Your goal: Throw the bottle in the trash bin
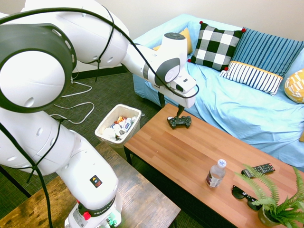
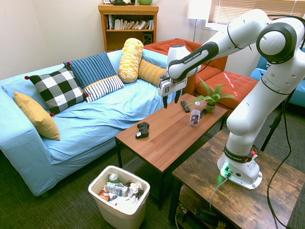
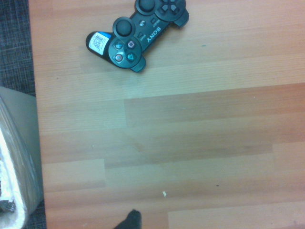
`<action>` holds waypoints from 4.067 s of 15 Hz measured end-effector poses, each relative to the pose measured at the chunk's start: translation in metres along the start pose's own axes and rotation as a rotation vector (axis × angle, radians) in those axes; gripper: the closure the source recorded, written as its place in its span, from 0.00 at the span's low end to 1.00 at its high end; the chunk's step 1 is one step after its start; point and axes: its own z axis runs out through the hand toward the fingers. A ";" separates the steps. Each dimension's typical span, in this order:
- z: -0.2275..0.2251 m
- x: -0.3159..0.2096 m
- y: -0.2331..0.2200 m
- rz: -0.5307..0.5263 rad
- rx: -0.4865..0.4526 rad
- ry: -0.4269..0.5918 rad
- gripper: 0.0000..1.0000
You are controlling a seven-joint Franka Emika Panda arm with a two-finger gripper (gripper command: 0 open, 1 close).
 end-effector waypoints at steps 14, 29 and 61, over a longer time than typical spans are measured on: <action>0.008 0.167 0.101 0.341 -0.029 0.124 0.00; 0.106 0.191 0.182 0.451 -0.152 0.046 0.00; -0.064 0.100 0.001 0.317 0.097 0.203 1.00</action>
